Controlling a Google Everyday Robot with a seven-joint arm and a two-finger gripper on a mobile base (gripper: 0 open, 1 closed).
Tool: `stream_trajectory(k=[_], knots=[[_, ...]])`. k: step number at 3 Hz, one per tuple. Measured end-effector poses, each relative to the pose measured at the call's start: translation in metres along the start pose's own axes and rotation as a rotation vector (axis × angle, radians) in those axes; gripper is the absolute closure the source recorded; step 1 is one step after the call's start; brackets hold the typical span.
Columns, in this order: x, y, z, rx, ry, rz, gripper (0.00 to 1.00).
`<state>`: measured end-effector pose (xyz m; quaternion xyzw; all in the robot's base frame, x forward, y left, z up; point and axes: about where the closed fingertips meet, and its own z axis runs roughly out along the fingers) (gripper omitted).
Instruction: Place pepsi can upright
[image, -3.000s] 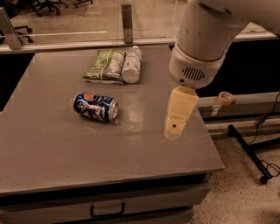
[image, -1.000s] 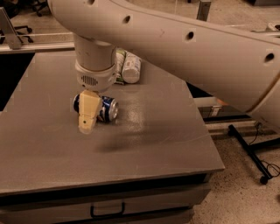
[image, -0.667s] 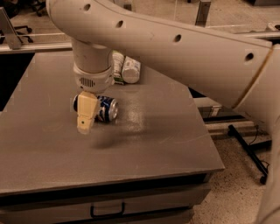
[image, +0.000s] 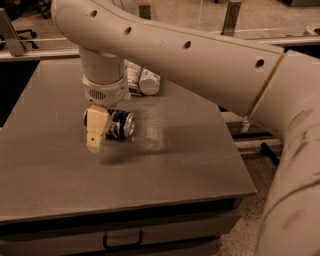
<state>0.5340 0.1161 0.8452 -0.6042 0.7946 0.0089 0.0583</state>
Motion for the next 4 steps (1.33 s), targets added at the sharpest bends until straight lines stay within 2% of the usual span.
stream_trajectory(k=[1,2,4], knots=[[-0.001,-0.008,0.011,-0.031,-0.002,0.051,0.0],[-0.008,-0.012,0.018,-0.038,0.01,0.073,0.18],[-0.011,-0.013,0.013,-0.041,0.015,0.063,0.65]])
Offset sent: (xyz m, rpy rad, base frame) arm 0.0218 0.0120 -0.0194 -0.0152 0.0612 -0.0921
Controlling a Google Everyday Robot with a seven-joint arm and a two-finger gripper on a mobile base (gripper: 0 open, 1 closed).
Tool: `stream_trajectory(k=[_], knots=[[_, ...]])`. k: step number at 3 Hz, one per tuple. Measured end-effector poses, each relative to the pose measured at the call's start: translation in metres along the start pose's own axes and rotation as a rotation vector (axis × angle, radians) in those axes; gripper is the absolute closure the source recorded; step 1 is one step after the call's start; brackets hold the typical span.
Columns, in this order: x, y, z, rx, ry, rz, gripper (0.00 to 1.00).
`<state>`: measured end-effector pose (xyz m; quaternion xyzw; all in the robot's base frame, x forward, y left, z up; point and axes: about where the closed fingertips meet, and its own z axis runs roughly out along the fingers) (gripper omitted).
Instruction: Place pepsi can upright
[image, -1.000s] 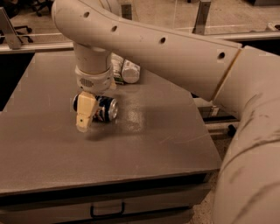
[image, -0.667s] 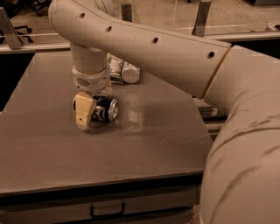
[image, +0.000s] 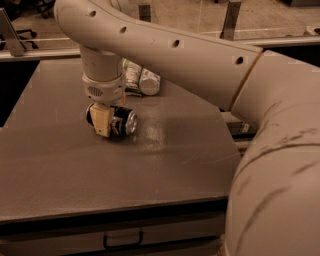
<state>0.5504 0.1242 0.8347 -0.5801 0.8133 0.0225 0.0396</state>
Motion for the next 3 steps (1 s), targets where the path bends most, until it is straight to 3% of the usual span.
stream_trajectory(k=[1,2,3], knots=[[0.002,0.0,-0.045,-0.019,-0.12,-0.06,0.88],[0.001,0.008,-0.051,-0.123,-0.287,-0.162,1.0],[-0.007,0.014,-0.052,-0.224,-0.555,-0.224,1.0]])
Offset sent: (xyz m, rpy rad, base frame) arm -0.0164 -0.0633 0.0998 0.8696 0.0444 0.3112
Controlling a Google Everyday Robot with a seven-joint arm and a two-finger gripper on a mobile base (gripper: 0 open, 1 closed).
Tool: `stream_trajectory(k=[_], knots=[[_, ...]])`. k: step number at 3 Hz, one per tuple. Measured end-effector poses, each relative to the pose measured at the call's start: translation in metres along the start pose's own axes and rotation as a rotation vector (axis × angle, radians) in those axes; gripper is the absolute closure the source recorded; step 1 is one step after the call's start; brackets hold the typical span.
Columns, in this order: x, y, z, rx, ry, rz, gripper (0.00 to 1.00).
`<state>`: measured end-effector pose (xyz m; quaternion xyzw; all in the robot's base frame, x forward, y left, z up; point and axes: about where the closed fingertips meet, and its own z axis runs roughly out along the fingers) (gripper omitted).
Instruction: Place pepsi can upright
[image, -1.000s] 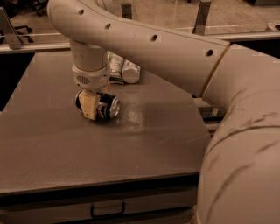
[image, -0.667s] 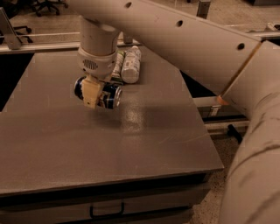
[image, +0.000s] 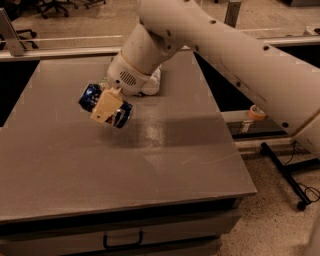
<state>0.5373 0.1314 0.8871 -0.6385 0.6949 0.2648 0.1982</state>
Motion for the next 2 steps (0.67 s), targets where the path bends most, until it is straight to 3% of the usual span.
stream_trajectory(k=[1,2], knots=[[-0.001,0.01,-0.014,-0.06,-0.265,-0.043,1.0],[0.021,0.011,-0.049,-0.056,-0.453,-0.073,1.0]])
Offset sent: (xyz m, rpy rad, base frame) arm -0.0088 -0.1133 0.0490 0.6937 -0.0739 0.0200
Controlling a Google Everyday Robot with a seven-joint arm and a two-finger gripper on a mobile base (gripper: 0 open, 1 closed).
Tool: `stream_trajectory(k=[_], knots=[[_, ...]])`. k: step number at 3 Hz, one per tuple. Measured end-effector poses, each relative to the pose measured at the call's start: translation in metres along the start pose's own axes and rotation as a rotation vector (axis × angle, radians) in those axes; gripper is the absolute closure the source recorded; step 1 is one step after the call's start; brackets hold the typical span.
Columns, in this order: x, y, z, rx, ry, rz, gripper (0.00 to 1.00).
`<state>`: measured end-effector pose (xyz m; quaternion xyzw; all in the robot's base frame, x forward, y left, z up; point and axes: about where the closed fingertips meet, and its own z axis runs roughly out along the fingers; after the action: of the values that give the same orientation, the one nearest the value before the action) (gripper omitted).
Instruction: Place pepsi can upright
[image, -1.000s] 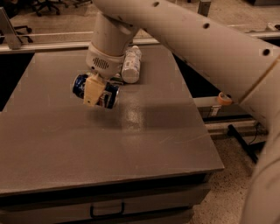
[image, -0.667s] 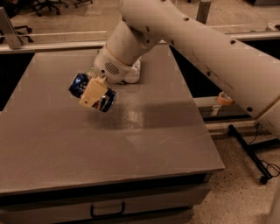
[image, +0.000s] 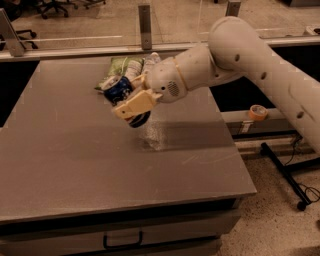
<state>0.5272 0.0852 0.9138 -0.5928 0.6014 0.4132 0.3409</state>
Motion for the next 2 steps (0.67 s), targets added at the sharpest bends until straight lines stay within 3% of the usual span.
stream_trajectory(k=[2], knots=[[0.016,0.005,-0.04,0.009,-0.188,-0.044,1.0]])
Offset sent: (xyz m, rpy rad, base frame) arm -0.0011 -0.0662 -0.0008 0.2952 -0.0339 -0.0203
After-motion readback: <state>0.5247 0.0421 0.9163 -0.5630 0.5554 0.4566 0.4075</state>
